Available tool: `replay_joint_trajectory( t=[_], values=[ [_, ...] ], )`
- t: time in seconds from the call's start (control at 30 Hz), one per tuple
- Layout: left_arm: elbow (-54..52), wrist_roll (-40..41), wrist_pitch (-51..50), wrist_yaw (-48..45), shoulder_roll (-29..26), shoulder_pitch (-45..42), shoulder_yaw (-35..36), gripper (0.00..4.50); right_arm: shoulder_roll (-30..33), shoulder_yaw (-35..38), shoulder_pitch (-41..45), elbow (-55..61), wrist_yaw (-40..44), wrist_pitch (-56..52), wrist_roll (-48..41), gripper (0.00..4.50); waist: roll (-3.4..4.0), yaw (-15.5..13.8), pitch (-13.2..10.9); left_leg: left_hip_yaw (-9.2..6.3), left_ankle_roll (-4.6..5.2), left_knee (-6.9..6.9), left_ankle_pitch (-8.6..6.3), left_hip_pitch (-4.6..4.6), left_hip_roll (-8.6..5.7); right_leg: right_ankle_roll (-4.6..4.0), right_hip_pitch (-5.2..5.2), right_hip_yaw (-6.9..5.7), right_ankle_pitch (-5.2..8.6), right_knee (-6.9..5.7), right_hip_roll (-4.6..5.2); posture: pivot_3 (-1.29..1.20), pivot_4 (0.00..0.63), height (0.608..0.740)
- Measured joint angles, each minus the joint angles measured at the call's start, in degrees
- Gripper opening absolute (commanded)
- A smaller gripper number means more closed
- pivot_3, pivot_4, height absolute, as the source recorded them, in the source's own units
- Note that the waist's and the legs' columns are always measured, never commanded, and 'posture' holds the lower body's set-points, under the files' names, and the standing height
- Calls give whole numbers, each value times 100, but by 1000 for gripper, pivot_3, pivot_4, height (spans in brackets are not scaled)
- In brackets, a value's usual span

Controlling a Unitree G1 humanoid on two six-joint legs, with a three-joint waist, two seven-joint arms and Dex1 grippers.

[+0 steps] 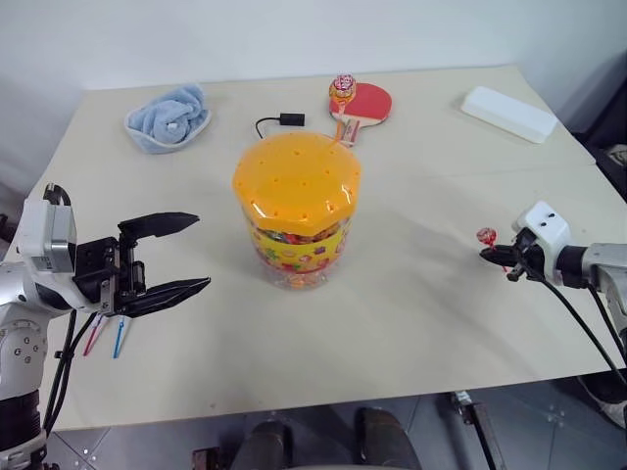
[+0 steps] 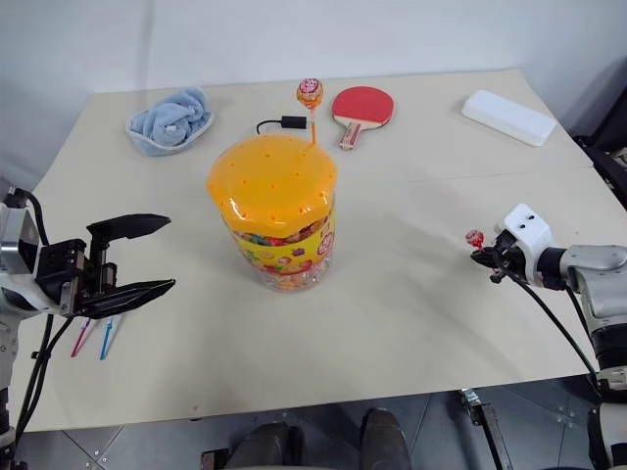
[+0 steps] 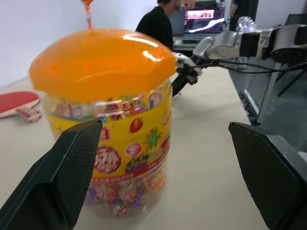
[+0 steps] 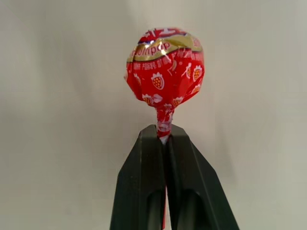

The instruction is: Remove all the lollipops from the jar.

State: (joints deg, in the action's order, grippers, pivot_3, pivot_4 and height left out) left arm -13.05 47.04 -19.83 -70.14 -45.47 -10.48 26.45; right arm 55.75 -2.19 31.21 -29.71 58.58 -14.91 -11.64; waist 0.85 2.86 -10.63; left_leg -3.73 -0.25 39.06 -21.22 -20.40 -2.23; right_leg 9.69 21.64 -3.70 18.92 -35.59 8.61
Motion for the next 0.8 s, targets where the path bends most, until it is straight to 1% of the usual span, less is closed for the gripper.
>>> replay_joint_trajectory(
  t=[0.07, 0.1, 0.13, 0.27, 0.37, 0.43, 0.5, 0.53, 0.6, 0.67, 0.73, 0.8],
  values=[
    [7, -4, 0, 30, 0, 5, 1, 4500, 0, 54, -29, -91, 73, 34, 52, 28, -16, -21, 9, -10, 0, 3, 0, 0, 0, 1, -6, -1, 0, 4, 0, 0, 150, 740],
    [9, -7, 0, 53, -1, 7, 3, 4500, 1, 89, -39, -138, 109, 31, 70, 506, -20, -44, 11, -15, 0, 6, 0, 0, 1, 1, -9, -2, -1, 4, 0, 0, 150, 740],
    [13, -9, 0, 66, -3, 7, 7, 4500, 7, 153, -57, -196, 153, 20, 82, 640, -22, -81, 13, -18, -1, 9, -1, 0, 3, 1, -10, -2, -1, 6, 0, 0, 150, 740],
    [21, -2, -2, 169, -9, 3, 77, 4500, 53, 372, -174, -195, 316, -141, 57, 1821, -23, -151, 13, -24, -1, 11, -1, 0, 7, 1, -14, -2, -1, 7, 1, 0, 150, 740],
    [22, 32, -12, 298, -9, -1, 215, 4500, 165, 517, -385, -96, 642, -160, -90, 2826, -23, -156, 13, -22, -2, 8, -1, -2, 6, 1, -12, -2, -1, 9, 2, 0, 150, 740],
    [21, 107, -28, 432, -9, -12, 303, 4500, 214, 722, -491, 40, 1023, -70, -279, 3433, -17, -141, 9, -19, -2, 7, -1, -3, 5, 2, -11, -2, -1, 14, 2, 0, 150, 740],
    [30, 243, -75, 703, 102, -83, 476, 4500, 217, 1045, -444, 362, 1405, -20, -719, 4067, 0, -137, -1, -18, -2, 7, -1, -4, 9, 3, -11, -1, -2, 14, 2, 0, 150, 740],
    [37, 317, -93, 845, 162, -159, 551, 4500, 176, 1183, -325, 564, 1508, -69, -955, 4067, 3, -126, -3, -16, -2, 8, -1, -3, 11, 4, -10, -2, -2, 14, 1, 0, 150, 740],
    [38, 526, -145, 1129, 270, -335, 683, 4500, -90, 1496, 197, 1148, 1529, -356, -1556, 4067, 5, -81, -3, -7, -8, 8, -3, 1, 11, 4, -8, -1, -2, 14, -6, 0, 150, 740],
    [53, 670, -231, 1256, 303, -346, 762, 4500, -453, 1629, 734, 1521, 1294, -802, -2001, 4067, 4, -75, -3, -9, -16, 6, -6, 8, 16, 4, -8, -3, -2, 7, -9, 0, 150, 740],
    [120, 751, -314, 1315, 383, -341, 784, 4500, -1055, 1552, 1318, 1845, 914, -1385, -2392, 4067, 4, -77, -3, -11, -16, 5, -7, 8, 16, 4, -6, -2, -2, 6, -8, 0, 150, 740],
    [238, 783, -401, 1307, 401, -356, 705, 4500, -1526, 1261, 1693, 2026, 632, -1804, -2566, 4067, 4, -90, -3, -21, -16, 5, -7, 4, 15, 3, 1, -2, -2, 2, -7, 0, 150, 740]
  ],
)
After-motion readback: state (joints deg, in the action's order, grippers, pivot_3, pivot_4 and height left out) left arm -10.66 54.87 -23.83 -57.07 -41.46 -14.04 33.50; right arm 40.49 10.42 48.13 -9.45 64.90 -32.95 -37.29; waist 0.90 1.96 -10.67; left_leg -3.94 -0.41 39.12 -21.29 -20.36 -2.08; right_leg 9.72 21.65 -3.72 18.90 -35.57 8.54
